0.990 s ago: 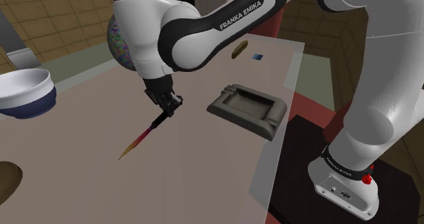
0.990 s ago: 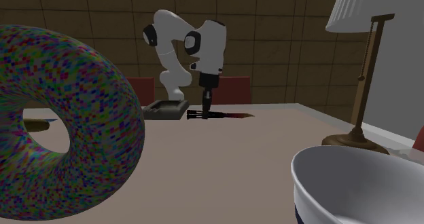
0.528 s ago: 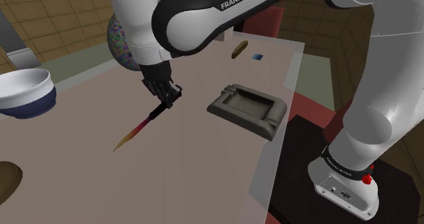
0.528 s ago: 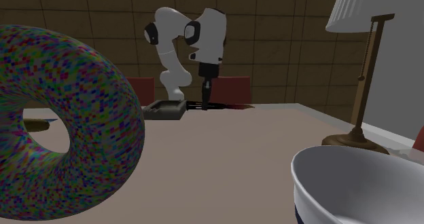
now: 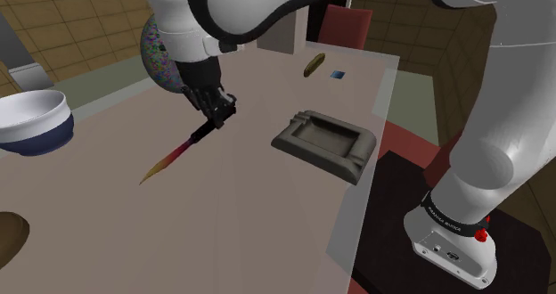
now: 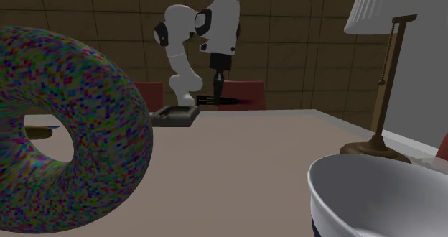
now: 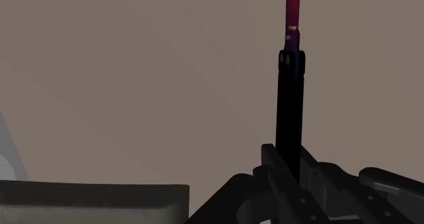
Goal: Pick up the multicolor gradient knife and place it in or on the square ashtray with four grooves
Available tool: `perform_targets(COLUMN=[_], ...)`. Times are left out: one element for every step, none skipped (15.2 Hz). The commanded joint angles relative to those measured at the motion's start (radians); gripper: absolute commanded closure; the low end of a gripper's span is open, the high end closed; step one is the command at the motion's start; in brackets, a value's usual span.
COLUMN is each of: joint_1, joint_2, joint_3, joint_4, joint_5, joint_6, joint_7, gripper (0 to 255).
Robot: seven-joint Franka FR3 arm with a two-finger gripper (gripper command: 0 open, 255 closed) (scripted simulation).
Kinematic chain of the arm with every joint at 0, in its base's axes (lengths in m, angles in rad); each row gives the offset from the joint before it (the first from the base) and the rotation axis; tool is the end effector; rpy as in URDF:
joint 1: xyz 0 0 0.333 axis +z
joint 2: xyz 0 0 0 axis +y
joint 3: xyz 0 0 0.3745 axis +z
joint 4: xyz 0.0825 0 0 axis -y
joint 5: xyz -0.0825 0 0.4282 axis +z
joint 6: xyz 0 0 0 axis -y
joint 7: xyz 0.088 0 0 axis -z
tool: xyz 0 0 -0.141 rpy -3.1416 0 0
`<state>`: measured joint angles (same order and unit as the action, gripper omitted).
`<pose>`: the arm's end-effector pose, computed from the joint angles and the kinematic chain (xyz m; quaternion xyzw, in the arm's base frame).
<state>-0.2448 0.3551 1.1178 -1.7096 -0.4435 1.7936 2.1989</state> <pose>0.5103 0.4234 0.4809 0.8159 -0.5748 0.0541 0.0306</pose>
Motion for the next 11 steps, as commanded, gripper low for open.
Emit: perform_targets(joint_1=[-0.004, -0.069, -0.137, -0.21, -0.284, -0.345, -0.369, -0.353, -0.309, -0.28, -0.256], joint_2=[-0.011, -0.065, -0.124, -0.194, -0.281, -0.389, -0.496, -0.575, -0.624, -0.67, -0.712], joint_3=[0.007, 0.035, 0.065, 0.096, 0.123, 0.129, 0.101, 0.046, -0.023, -0.077, -0.124], joint_4=[0.017, -0.036, -0.087, -0.137, -0.185, -0.231, -0.273, -0.312, -0.349, -0.386, -0.421], joint_5=[0.011, 0.053, 0.102, 0.163, 0.244, 0.349, 0.454, 0.527, 0.565, 0.599, 0.627], joint_6=[-0.021, 0.005, 0.032, 0.059, 0.085, 0.108, 0.12, 0.124, 0.127, 0.128, 0.128], joint_7=[-0.009, -0.04, -0.079, -0.129, -0.196, -0.283, -0.375, -0.444, -0.49, -0.533, -0.572], gripper=[255, 255, 255, 255, 255, 255, 255, 255, 255, 255, 255])
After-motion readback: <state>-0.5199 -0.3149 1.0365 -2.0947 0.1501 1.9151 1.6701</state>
